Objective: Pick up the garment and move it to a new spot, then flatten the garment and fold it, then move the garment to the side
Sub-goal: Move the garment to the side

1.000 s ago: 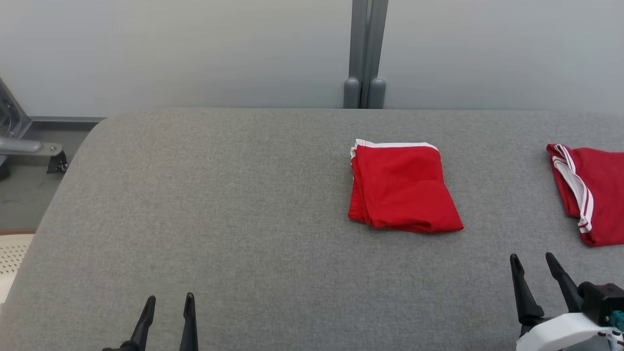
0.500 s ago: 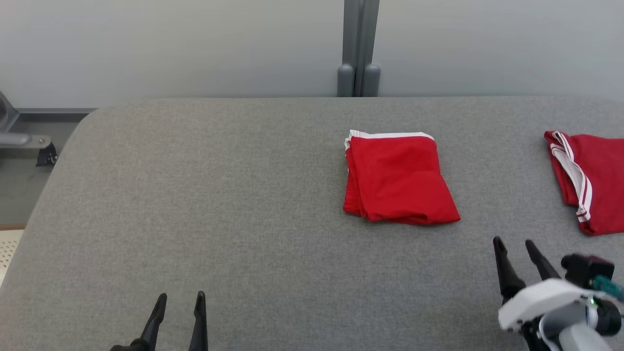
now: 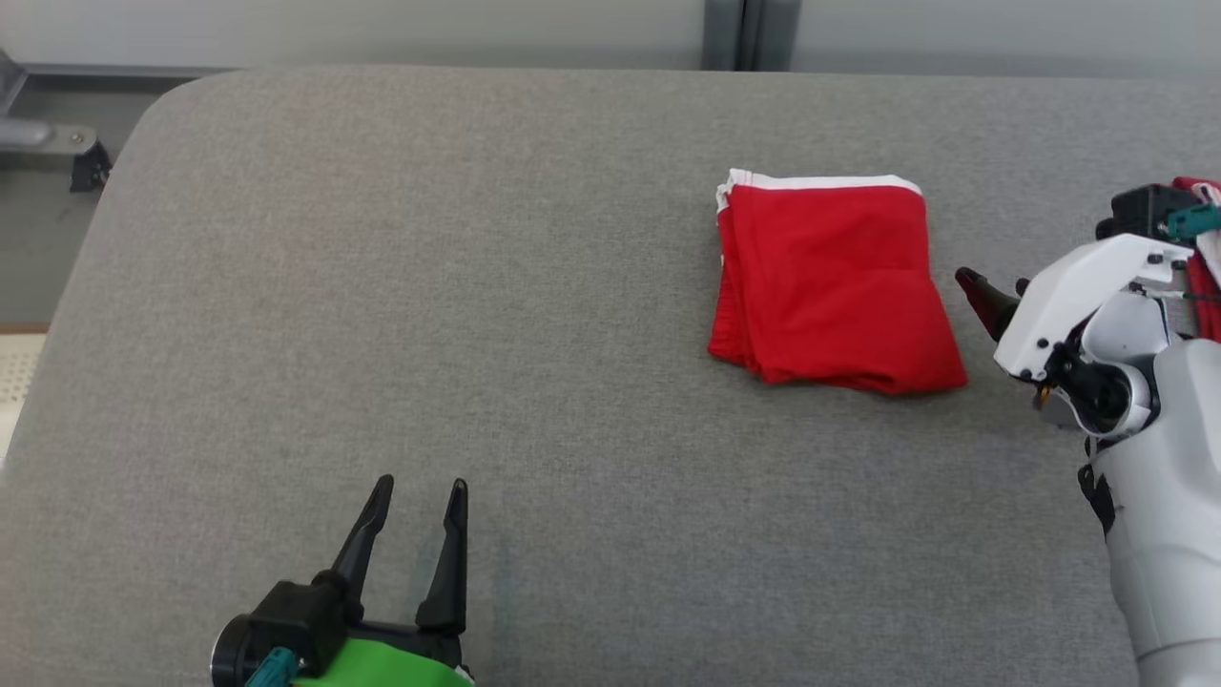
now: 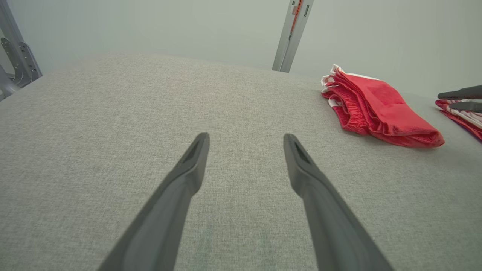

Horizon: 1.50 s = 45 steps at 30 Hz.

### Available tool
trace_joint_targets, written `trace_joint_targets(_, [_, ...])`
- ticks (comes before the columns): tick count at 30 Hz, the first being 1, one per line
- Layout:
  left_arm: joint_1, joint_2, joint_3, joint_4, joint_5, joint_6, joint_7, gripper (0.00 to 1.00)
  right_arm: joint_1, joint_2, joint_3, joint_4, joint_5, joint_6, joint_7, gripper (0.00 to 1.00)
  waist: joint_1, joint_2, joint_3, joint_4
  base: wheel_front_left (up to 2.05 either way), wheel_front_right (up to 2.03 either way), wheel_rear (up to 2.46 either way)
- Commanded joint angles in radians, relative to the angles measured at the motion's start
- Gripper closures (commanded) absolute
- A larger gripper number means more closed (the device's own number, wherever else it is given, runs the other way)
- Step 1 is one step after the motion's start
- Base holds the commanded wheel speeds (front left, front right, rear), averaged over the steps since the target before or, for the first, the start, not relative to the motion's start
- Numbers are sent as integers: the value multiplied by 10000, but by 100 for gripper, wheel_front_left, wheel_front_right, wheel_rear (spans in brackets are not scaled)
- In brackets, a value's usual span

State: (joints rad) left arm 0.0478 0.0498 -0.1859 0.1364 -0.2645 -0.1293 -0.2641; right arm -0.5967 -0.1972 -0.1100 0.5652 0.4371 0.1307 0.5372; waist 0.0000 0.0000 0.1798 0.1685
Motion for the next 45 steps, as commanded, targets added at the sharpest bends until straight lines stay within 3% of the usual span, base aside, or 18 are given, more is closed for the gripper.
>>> trace_joint_targets(1, [-225, 21, -12, 31, -133, -23, 1, 0, -292, 110, -168, 233, -174, 0, 108, 0, 0, 0, 645, 639, 0, 0, 0])
trace_joint_targets(12, [-509, 19, -135, 102, -159, -12, 1, 0, -1013, 693, -1581, 2038, -1321, -2, 107, 0, 0, 0, 805, 1047, 0, 0, 0])
trace_joint_targets(13, [-506, 19, -116, 92, -118, -14, 1, 0, -1012, 767, -1646, 2139, -1307, -4, 103, 20, 0, 0, 801, 1004, 0, 0, 0])
trace_joint_targets(14, [-517, 19, -102, 91, -64, -12, 1, 0, -1061, 823, -1754, 2180, -1245, -4, -38, 95, 0, 0, 803, 943, 0, 0, 0])
trace_joint_targets(15, [-535, 19, -81, 88, -44, -12, 1, 0, -1134, 849, -1851, 2201, -1208, -4, -104, 100, 0, 0, 806, 877, 0, 0, 0])
trace_joint_targets(23, [-416, 20, 274, -169, 37, -12, 1, 0, -1558, 541, -1620, 1404, -618, -2, 26, 100, 0, 0, 879, -310, 0, 0, 0])
trace_joint_targets(29, [-446, 193, 339, -359, 55, -13, 1, 0, -1433, 18, -1498, 70, -560, -2, 653, 100, 0, 0, 1181, -1657, 0, 0, 0])
trace_joint_targets(33, [-939, 384, -7, -446, 18, -13, 1, 0, -1689, -381, -1732, -868, -871, -2, 1285, 100, 0, 0, 1555, -2166, 0, 0, 0])
trace_joint_targets(39, [-1487, 630, -238, -465, -119, -8, 1, 0, -2176, -863, -2279, -2168, -1507, -2, 2584, 100, 0, 0, 2197, -2376, 0, 0, 0])
trace_joint_targets(45, [-1721, 848, -432, -336, -187, -8, 2, 0, -2718, -1149, -2765, -2656, -2449, -2, 3403, 100, 0, 0, 2711, -2120, 0, 0, 0])
